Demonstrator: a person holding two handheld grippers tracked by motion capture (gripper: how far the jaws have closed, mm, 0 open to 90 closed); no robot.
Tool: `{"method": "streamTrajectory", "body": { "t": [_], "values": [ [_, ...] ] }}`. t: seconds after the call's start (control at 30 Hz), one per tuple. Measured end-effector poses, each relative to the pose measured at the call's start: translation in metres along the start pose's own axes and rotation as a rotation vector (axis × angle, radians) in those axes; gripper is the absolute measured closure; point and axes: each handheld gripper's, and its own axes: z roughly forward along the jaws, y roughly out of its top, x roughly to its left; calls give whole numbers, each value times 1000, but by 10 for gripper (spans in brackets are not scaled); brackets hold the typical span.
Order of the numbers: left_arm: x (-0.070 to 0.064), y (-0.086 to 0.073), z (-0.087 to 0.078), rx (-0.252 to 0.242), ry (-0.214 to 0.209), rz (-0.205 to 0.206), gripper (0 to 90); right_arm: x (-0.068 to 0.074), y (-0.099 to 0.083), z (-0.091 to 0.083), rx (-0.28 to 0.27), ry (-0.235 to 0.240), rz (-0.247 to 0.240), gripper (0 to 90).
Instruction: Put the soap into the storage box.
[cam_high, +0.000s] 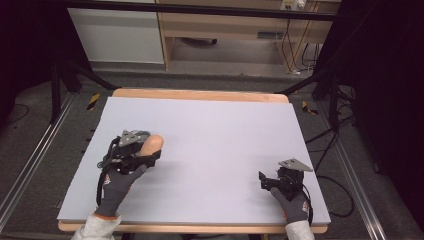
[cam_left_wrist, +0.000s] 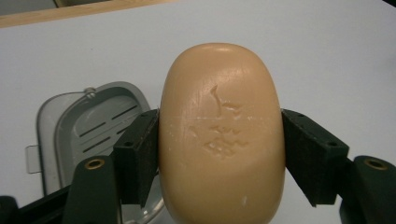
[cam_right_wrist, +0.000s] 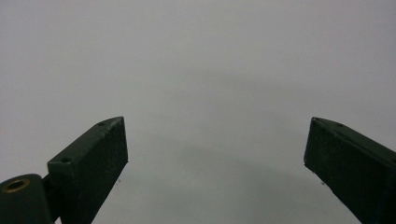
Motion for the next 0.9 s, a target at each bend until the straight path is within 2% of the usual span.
{"method": "streamTrajectory", "body": {
  "t": [0.13, 0.5, 0.57, 0.67, 0.9],
  "values": [
    [13, 0, 1, 2, 27, -20, 316, 1, 1, 1, 0, -2, 0, 64],
    [33, -3, 13, 24, 72, -54, 317, 3, 1, 2, 2, 4, 0, 64],
    [37, -4, 14, 26, 80, -63, 317, 2, 1, 3, -1, -3, -23, 63],
    [42, -5, 16, 32, 89, -69, 316, 3, 1, 3, 5, 3, -10, 63],
    [48, -8, 20, 52, 102, -74, 317, 3, 1, 3, 5, 2, -8, 63]
  ]
}}
